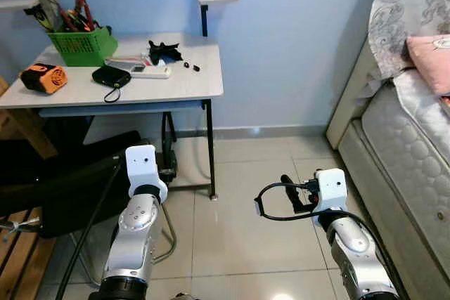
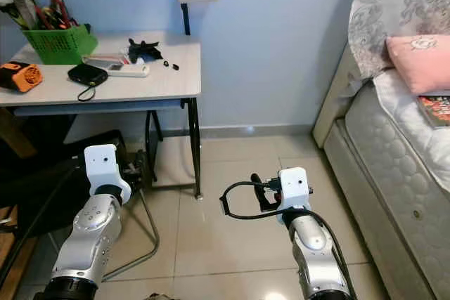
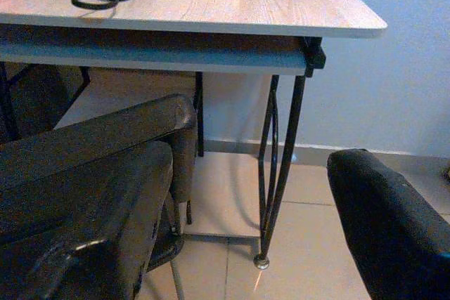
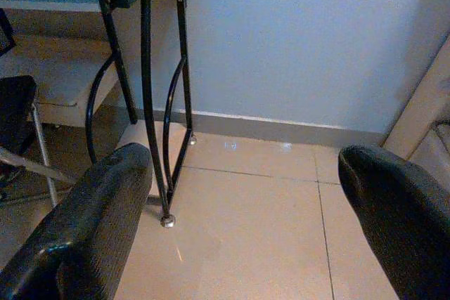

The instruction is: Clean up the room

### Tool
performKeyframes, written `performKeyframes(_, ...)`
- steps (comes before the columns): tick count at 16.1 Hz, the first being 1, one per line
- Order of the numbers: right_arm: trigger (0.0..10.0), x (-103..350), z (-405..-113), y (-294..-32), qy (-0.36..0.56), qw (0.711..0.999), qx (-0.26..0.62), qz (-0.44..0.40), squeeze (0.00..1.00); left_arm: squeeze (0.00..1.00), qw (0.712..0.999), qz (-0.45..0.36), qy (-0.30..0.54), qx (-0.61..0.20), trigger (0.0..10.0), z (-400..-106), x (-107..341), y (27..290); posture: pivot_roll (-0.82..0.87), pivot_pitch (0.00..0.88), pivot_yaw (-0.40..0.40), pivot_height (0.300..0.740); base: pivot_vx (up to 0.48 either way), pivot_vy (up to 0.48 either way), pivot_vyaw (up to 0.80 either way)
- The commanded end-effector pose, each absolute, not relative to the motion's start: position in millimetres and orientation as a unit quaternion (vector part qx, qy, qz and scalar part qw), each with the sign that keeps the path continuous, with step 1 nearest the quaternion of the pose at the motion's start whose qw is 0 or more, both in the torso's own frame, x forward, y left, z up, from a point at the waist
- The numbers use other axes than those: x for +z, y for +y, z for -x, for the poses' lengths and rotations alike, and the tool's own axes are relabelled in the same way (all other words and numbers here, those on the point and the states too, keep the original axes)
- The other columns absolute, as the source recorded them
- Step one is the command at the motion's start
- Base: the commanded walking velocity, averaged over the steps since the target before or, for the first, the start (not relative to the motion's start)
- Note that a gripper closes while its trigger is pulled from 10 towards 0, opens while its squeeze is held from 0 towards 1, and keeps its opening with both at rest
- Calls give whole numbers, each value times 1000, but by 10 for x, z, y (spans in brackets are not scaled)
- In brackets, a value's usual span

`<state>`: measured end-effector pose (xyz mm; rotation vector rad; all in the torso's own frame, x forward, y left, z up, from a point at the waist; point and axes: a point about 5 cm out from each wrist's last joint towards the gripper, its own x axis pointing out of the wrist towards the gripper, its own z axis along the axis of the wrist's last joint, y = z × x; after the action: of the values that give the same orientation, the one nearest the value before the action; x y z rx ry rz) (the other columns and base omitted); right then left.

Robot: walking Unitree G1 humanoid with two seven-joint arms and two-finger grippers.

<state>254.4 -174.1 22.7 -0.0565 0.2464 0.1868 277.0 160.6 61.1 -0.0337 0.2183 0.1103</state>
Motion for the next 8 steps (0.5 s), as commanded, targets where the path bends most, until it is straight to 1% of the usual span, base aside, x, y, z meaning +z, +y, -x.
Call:
performKeyframes(1, 10000, 231, -2547, -1747, 123, 988, 90, 28, 224, 0, 993, 14, 105, 52, 10000, -2787, 631, 1611, -146, 0, 57, 740, 0, 0, 0)
performKeyframes(4, 10000, 231, -2547, -1747, 123, 988, 90, 28, 224, 0, 993, 14, 105, 52, 10000, -2787, 631, 1611, -146, 0, 57, 740, 0, 0, 0)
performKeyframes(5, 10000, 257, -2599, -1761, 117, 989, 80, 29, 216, 0, 992, 13, 118, 30, 10000, -2858, 597, 1559, -201, 0, 99, 740, 0, 0, 0)
performKeyframes(6, 10000, 312, -2679, -1790, 102, 992, 66, 31, 220, 0, 990, 7, 139, -9, 10000, -2950, 548, 1422, -210, 0, 111, 740, 0, 0, 0)
performKeyframes(8, 10000, 319, -2698, -1791, 98, 993, 53, 25, 216, 0, 991, -36, 123, -44, 10000, -2932, 579, 1346, -204, 0, 122, 740, 0, 0, 0)
